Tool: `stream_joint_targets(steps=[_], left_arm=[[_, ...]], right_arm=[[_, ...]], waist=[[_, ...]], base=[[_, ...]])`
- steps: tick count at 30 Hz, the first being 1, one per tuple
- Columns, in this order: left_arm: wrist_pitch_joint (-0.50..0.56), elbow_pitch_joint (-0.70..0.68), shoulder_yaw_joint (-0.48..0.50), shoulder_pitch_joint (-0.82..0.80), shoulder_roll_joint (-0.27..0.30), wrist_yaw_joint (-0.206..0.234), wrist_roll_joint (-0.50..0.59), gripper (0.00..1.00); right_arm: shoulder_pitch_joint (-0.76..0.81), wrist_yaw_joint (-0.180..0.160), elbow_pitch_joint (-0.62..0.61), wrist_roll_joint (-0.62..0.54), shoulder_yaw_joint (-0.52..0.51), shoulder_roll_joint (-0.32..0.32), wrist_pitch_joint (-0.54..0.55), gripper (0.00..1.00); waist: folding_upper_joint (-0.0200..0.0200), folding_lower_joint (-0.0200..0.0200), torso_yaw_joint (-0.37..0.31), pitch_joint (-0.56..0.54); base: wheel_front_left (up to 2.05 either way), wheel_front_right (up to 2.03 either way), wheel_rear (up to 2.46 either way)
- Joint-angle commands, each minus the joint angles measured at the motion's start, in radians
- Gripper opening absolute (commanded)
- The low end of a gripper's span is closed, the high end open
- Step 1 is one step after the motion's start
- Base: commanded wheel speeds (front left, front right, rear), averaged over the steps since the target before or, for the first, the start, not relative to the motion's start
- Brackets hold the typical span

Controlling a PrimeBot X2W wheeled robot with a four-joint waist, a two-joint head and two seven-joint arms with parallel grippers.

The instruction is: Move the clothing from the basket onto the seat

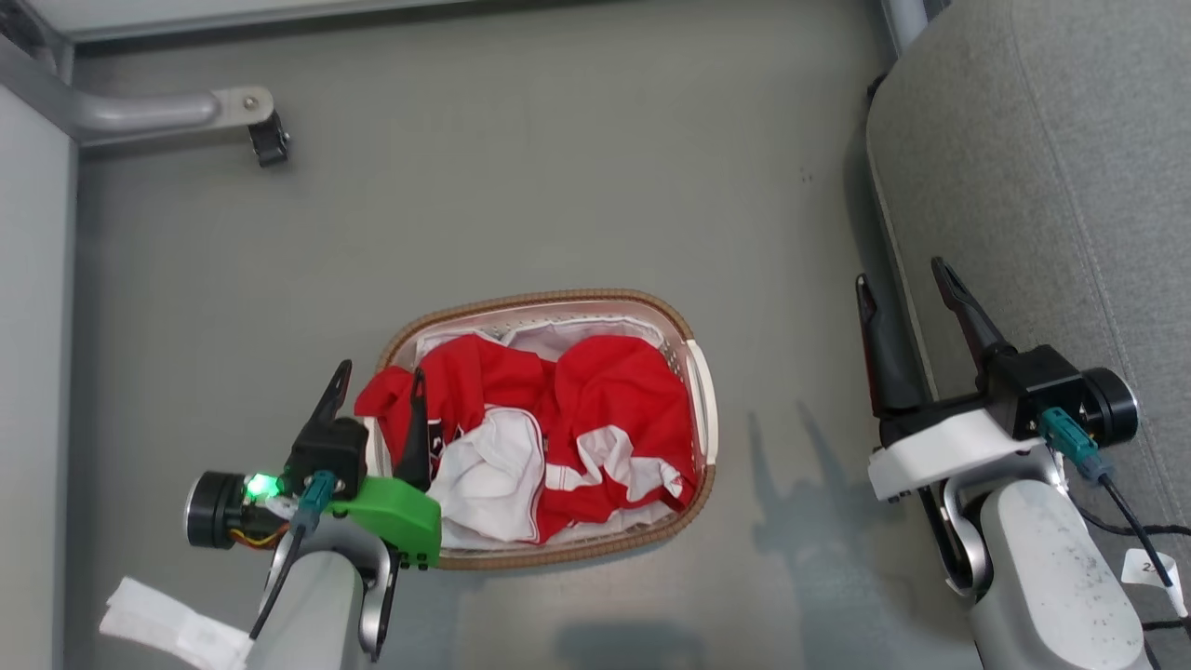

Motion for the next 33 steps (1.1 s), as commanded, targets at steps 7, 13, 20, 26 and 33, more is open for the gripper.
stream_joint_targets(steps=[7,13,20,26,33], left_arm=[[0.000,0.188,-0.030,-0.193,0.026,-0.002,0.051,1.00],[0.000,0.367,-0.068,-0.314,0.056,0.009,0.096,1.00],[0.000,0.567,-0.108,-0.442,0.081,0.051,0.138,1.00],[0.053,0.700,-0.136,-0.529,0.104,0.100,0.165,1.00],[0.149,0.744,-0.142,-0.554,0.118,0.098,0.156,1.00]], right_arm=[[-0.075,-0.001,-0.036,0.026,0.053,-0.006,-0.004,1.00],[-0.096,-0.001,-0.018,0.046,0.094,-0.005,-0.004,1.00],[-0.107,-0.001,0.001,0.066,0.134,-0.002,-0.005,1.00],[-0.109,-0.001,0.014,0.074,0.143,0.000,-0.005,1.00],[-0.105,-0.001,0.025,0.093,0.164,-0.001,-0.004,1.00]], waist=[[0.0000,-0.0001,-0.093,0.263],[0.0000,-0.0001,-0.114,0.325],[0.0000,-0.0001,-0.141,0.367],[0.0000,-0.0001,-0.161,0.391],[0.0000,-0.0001,-0.183,0.401]], base=[[0.00,0.00,0.00],[0.00,0.00,0.00],[0.00,0.00,0.00],[0.00,0.00,0.00],[0.00,0.00,0.00]])
